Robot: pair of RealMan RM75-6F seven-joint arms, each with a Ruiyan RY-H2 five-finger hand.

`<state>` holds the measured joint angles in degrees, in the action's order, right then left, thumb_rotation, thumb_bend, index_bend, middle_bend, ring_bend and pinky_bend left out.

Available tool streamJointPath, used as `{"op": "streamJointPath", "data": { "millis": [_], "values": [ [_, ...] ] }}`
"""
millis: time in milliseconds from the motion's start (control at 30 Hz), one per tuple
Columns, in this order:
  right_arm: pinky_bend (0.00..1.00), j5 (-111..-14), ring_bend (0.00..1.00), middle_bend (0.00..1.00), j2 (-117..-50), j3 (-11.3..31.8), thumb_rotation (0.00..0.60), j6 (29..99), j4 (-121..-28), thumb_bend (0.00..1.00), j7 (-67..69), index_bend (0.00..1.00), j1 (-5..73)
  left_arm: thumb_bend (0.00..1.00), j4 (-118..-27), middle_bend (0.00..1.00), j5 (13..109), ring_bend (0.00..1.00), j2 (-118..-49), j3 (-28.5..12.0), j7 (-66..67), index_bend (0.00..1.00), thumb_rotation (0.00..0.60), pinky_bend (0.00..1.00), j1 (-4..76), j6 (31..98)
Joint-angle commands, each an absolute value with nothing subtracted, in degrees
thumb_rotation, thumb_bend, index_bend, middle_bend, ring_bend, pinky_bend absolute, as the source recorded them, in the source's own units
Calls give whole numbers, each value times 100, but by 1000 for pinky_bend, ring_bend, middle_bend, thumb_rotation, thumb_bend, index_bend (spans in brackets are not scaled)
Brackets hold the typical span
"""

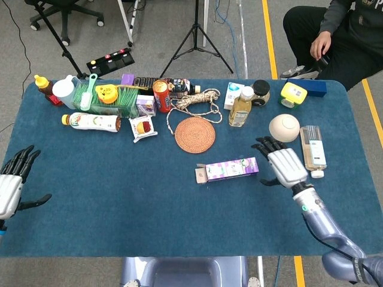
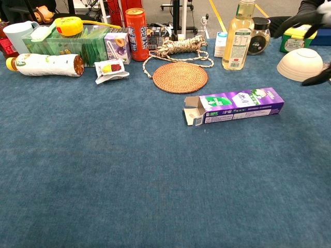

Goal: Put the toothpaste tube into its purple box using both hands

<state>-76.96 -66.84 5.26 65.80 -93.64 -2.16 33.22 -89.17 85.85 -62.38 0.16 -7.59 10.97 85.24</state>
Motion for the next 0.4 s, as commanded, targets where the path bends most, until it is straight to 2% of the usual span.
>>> {"op": "streamJointPath", "data": {
  "millis": [33, 133, 200, 400],
  "values": [
    [149, -8384, 63, 99, -6492, 250, 600, 7510, -9124, 0, 522, 171, 2621, 87, -8612, 0, 8675, 0, -6500, 196, -1030, 0, 600, 121, 786, 8772],
    [125, -8593, 43, 91, -6474, 153, 600, 8033, -9058, 0, 738, 167, 2269, 79, -8470, 0, 8696, 0, -6631, 258, -1154, 0, 600, 114, 613, 8911],
    [108, -8826, 28, 85, -6517, 47, 600, 8639, -8936, 0, 677, 167, 1894, 78, -8426, 0, 8755, 0, -6623, 323, -1137, 0, 600, 113, 489, 9018],
    [54, -9198, 0, 54, -6694, 19, 600, 9480, -8832, 0, 66, 167, 1402, 77, -8493, 0, 8891, 0, -6571, 354, -988, 0, 600, 113, 372, 9120]
  ]
}}
